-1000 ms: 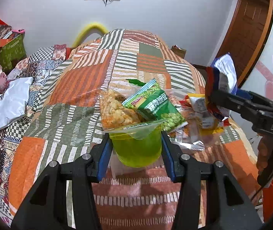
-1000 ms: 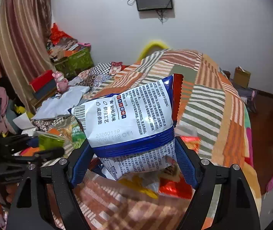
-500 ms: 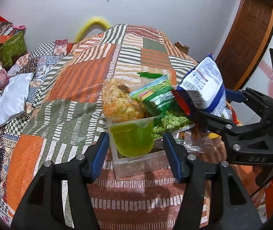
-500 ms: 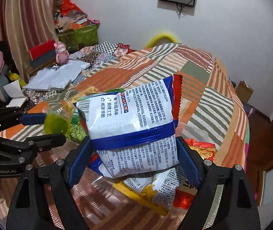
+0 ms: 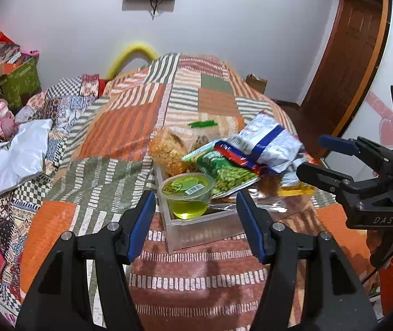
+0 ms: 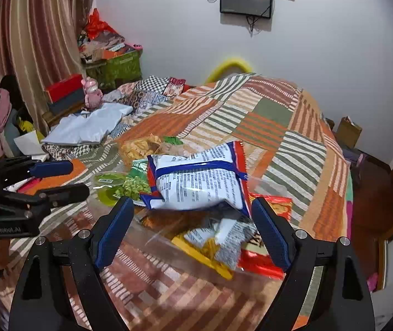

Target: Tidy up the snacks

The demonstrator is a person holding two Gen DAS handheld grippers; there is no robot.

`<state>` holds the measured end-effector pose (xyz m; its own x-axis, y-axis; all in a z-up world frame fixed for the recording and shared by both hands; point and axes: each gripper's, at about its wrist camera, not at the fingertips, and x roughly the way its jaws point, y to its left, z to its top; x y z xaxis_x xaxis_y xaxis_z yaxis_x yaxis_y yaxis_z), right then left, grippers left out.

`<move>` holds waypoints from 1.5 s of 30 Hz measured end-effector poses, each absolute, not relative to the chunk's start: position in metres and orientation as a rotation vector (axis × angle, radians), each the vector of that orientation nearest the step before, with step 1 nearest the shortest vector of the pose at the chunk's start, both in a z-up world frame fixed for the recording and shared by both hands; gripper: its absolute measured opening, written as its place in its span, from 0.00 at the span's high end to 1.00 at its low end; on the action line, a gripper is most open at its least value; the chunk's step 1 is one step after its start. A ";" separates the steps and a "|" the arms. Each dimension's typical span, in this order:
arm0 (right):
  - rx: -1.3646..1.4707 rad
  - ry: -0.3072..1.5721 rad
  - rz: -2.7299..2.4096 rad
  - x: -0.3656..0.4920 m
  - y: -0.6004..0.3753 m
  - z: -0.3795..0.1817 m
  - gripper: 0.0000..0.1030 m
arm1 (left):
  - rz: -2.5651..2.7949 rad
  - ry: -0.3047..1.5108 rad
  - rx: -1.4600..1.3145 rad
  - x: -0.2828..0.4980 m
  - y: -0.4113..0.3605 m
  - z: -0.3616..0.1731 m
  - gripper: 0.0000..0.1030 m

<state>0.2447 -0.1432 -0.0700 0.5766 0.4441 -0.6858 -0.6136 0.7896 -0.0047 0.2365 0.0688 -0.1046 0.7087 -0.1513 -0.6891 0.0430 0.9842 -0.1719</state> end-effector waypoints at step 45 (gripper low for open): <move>-0.034 0.354 0.501 0.090 -0.218 0.025 0.00 | -0.052 0.283 -0.114 0.058 0.027 0.013 0.00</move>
